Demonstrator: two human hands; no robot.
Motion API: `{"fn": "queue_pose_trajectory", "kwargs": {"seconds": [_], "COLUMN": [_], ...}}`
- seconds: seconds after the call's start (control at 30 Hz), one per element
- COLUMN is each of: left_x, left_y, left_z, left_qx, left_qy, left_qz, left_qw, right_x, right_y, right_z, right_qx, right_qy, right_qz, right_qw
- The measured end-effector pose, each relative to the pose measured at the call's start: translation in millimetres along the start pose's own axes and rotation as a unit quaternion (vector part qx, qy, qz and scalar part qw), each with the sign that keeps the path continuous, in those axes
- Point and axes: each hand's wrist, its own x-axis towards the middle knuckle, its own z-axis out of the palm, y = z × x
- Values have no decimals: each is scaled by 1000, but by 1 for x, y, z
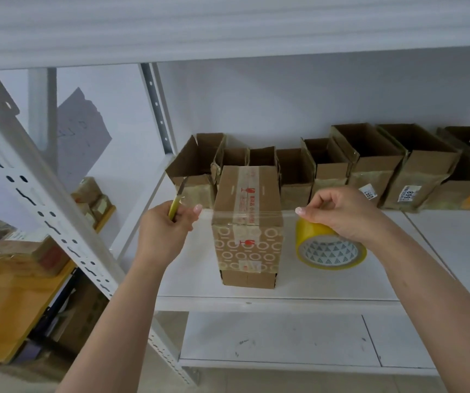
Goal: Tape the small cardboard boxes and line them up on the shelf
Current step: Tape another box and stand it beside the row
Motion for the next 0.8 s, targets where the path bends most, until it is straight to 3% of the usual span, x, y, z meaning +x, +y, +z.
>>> {"fn": "queue_pose_trajectory", "kwargs": {"seconds": [0.17,0.43,0.8], "left_x": [6,-8,-26], "left_y": [-17,-33,-42], "left_z": [10,41,53], "left_qx": [21,-189,-148], "left_qy": [-20,-129,-177], "left_qz": [-29,-193,-241], "left_qw": [999,954,943], "right_x": [7,8,11], "right_y": [9,23,20], "right_z": [9,35,33], "right_qx": [12,81,65], "right_qy": [-14,-51,-60], "right_qz": [33,66,59], "right_qw": [999,993,994]}}
